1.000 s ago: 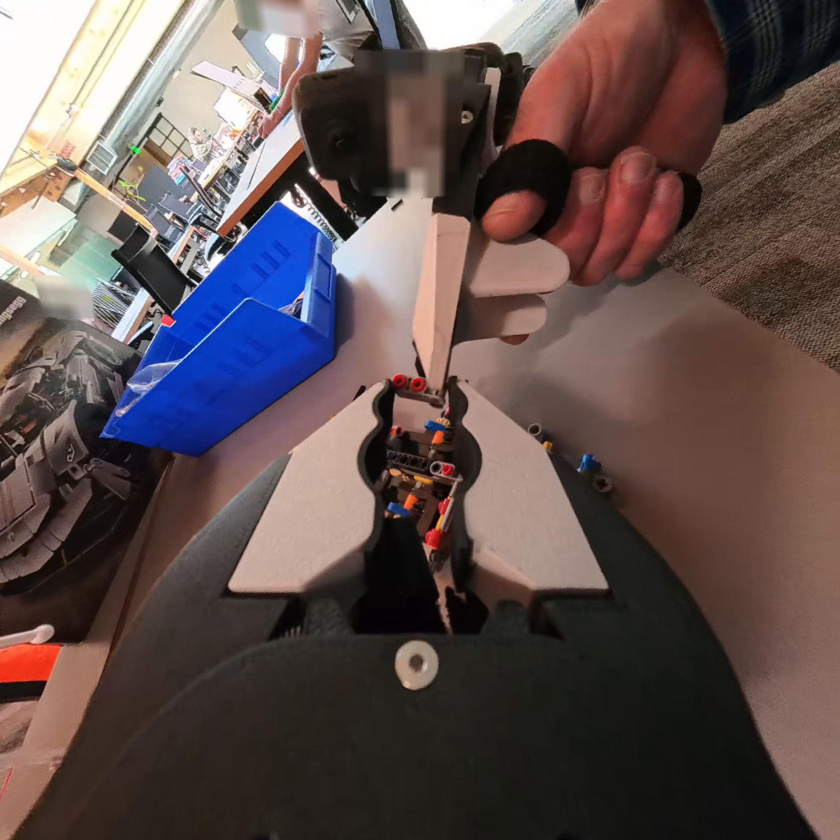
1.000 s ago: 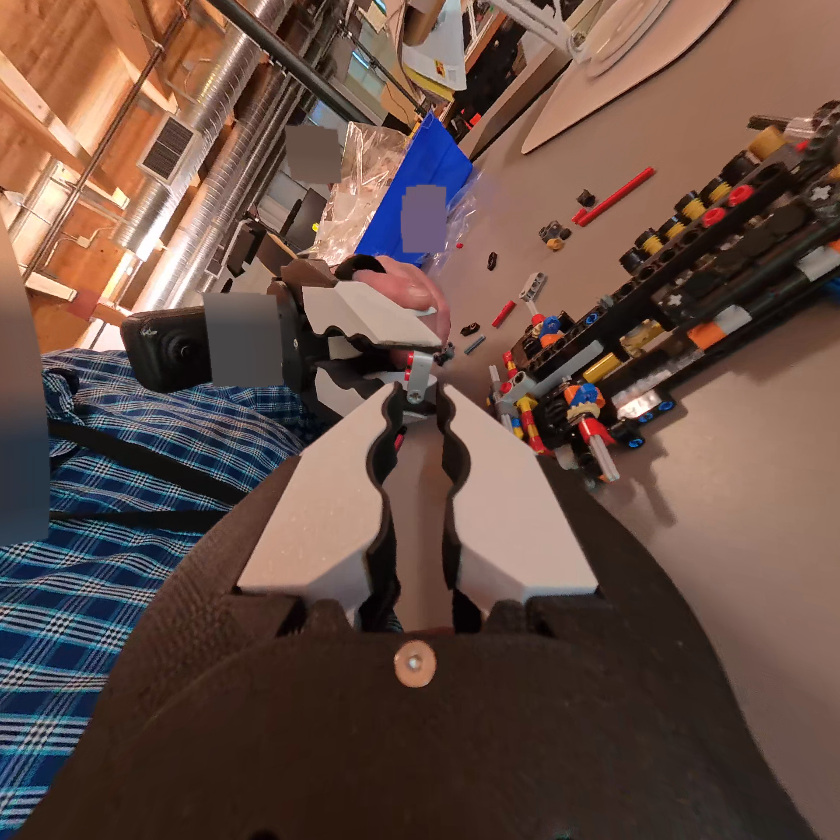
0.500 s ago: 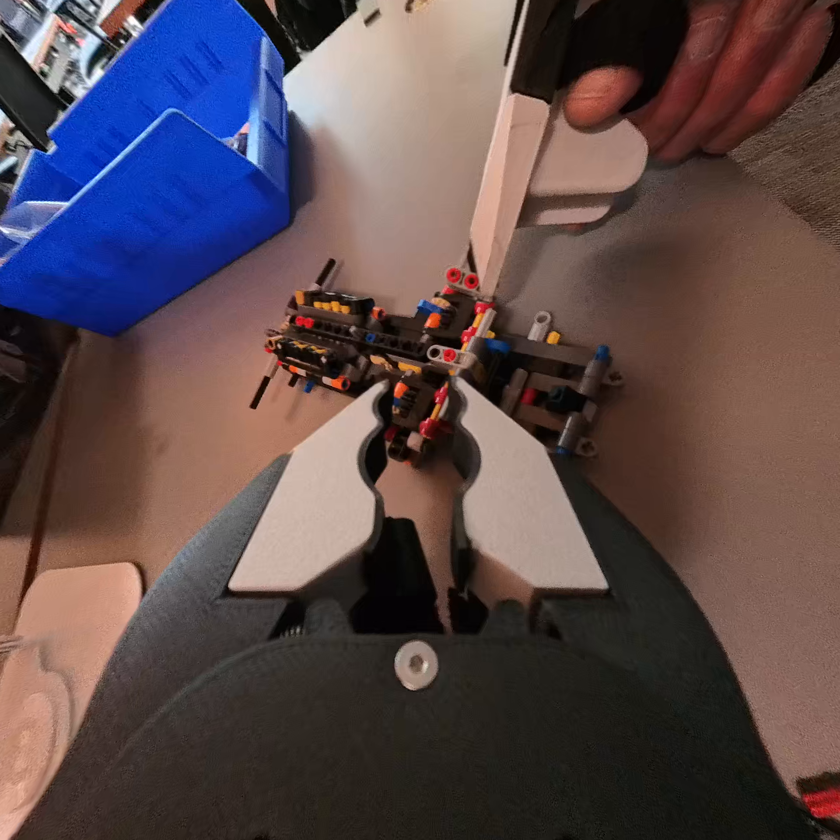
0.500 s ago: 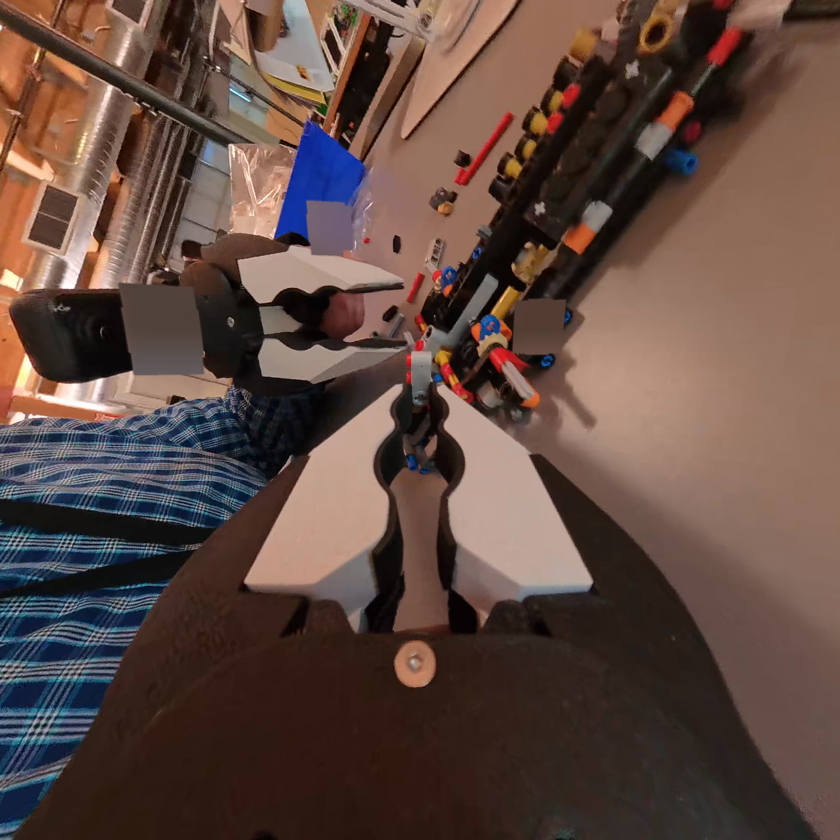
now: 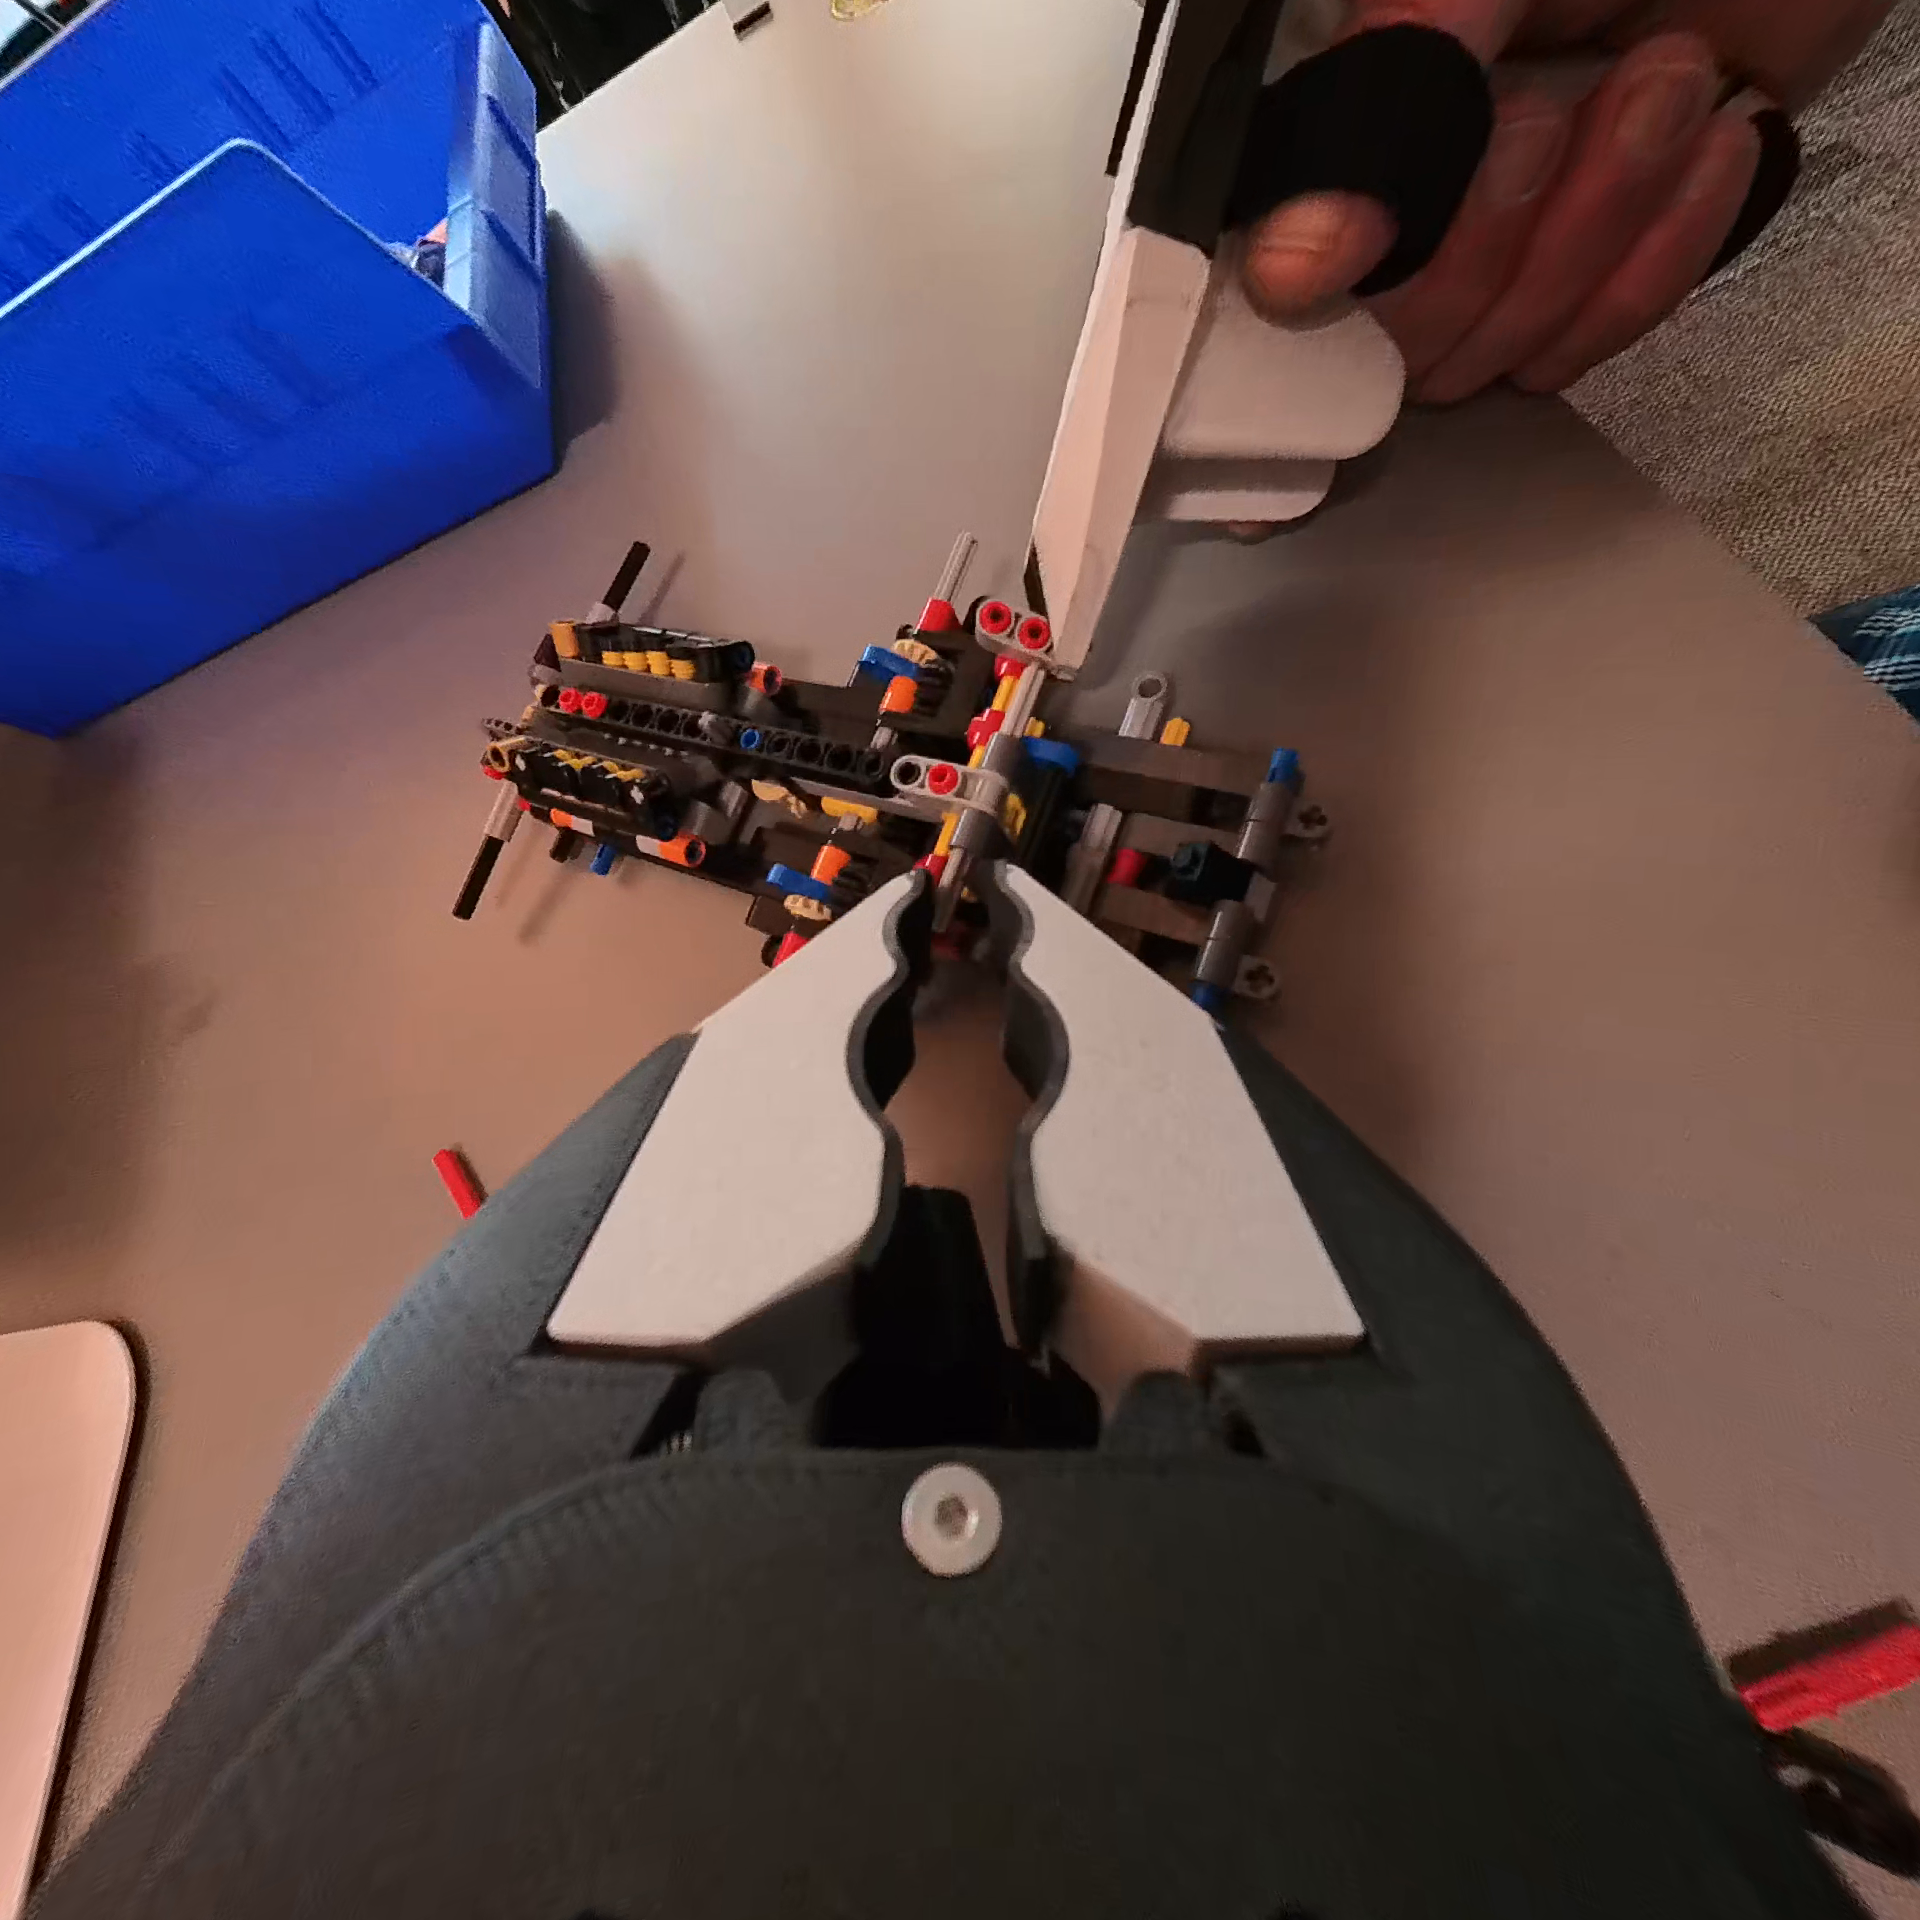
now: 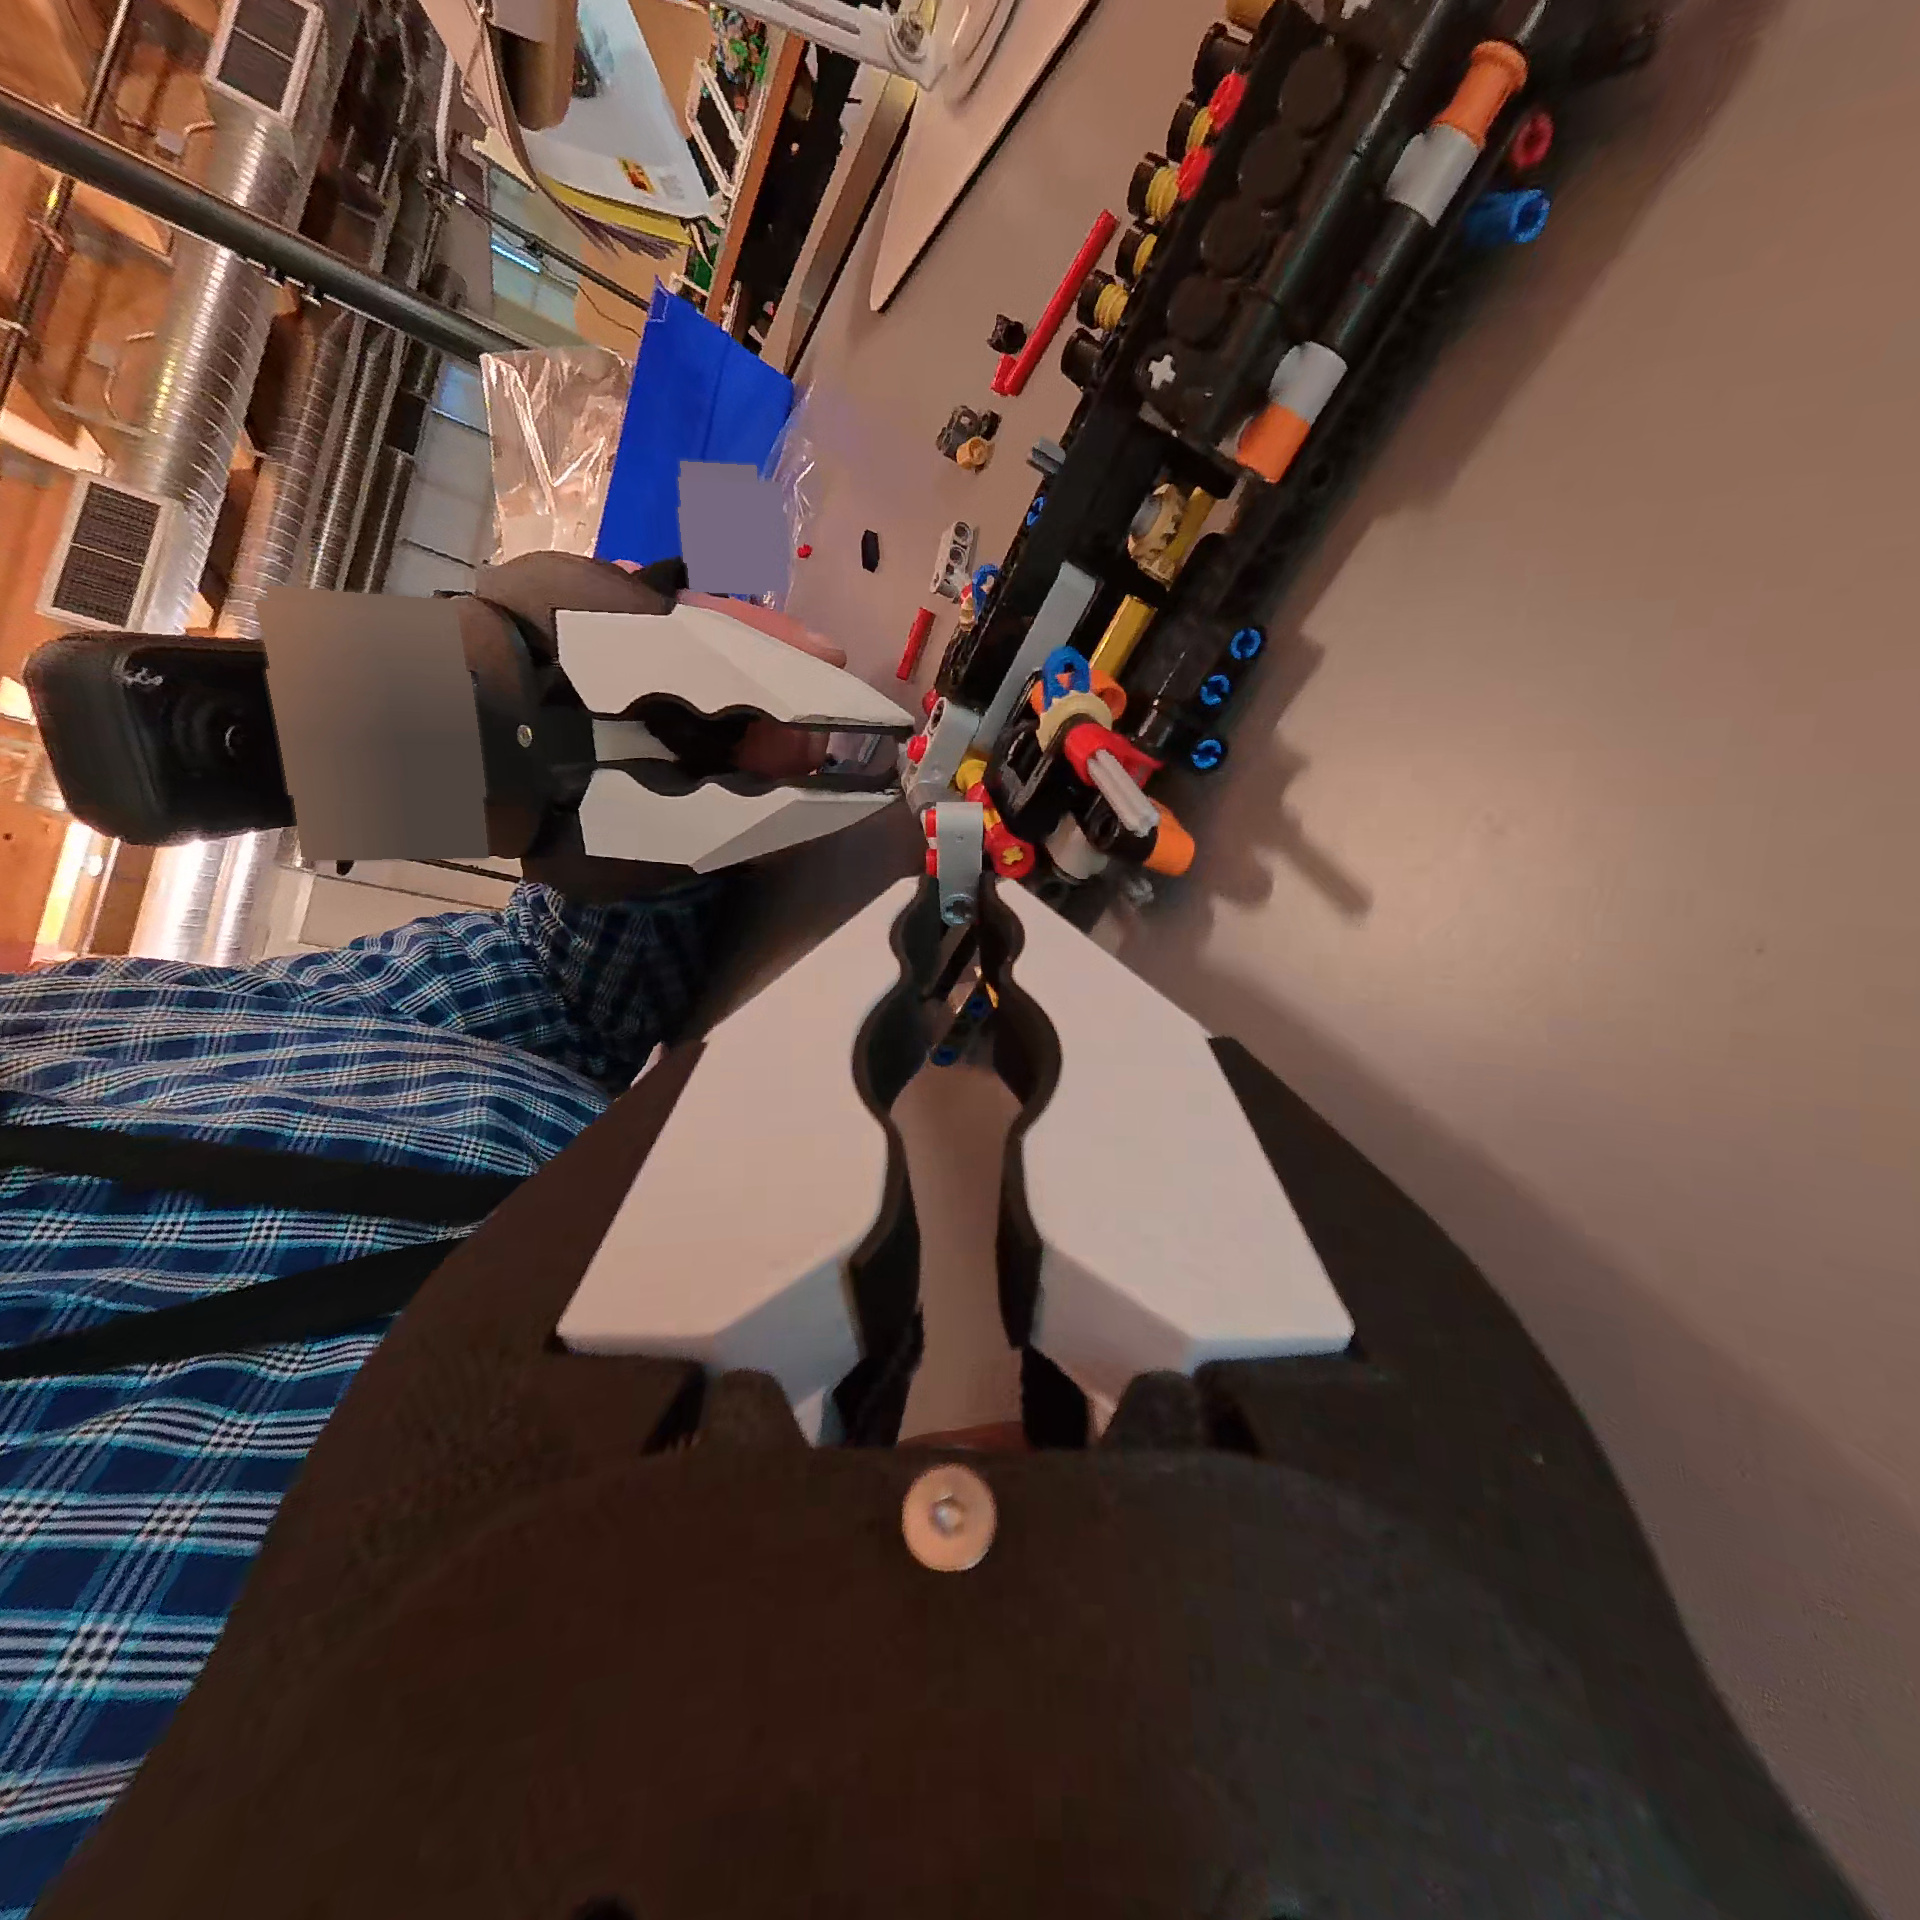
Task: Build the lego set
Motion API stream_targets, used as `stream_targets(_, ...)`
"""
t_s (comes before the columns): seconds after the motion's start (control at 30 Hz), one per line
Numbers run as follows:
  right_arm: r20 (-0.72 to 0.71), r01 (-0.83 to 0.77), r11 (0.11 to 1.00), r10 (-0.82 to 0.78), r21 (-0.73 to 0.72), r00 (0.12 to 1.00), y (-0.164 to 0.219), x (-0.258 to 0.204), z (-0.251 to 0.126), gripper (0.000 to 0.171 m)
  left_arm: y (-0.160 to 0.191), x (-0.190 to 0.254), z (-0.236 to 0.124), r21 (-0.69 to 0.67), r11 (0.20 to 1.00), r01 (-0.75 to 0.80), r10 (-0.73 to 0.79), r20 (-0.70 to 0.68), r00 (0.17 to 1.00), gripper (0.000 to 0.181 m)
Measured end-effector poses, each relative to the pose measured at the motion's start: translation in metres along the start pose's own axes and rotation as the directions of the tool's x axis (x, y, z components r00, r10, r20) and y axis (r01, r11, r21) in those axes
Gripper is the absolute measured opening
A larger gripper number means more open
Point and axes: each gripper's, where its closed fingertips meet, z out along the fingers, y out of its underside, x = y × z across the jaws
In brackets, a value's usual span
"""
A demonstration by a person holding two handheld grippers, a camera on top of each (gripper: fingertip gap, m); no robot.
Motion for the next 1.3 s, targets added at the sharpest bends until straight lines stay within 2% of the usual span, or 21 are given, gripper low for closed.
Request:
stream_targets(0.13, 0.033, -0.02, 1.0, 0.019, 0.01, 0.999, -0.0029, -0.002, -0.0011, 0.004, -0.0001, -0.0003, 0.0003, 0.012, 1.0, 0.007, -0.007, -0.005, 1.0, 0.008)
stream_targets(0.8, 0.008, -0.01, 0.999, 0.009, 0.03, 1.0, -0.0073, -0.0005, 0.0001, 0.004, -0.0005, -0.0001, 0.0016, 0.035, 0.999, -0.01, 0.011, -0.012, 1.0, 0.007)
stream_targets(0.97, -0.019, 0.037, 0.999, -0.036, 0.012, 0.999, -0.0091, 0.0, 0.0, 0.004, -0.0007, -0.0004, 0.0022, 0.037, 0.999, -0.019, 0.019, -0.01, 1.0, 0.006)
stream_targets(1.3, 0.019, 0.034, 0.998, -0.033, -0.054, 0.999, -0.0098, 0.0008, -0.0003, 0.004, -0.0007, -0.0003, 0.0029, 0.043, 0.999, -0.019, 0.02, -0.016, 1.0, 0.006)
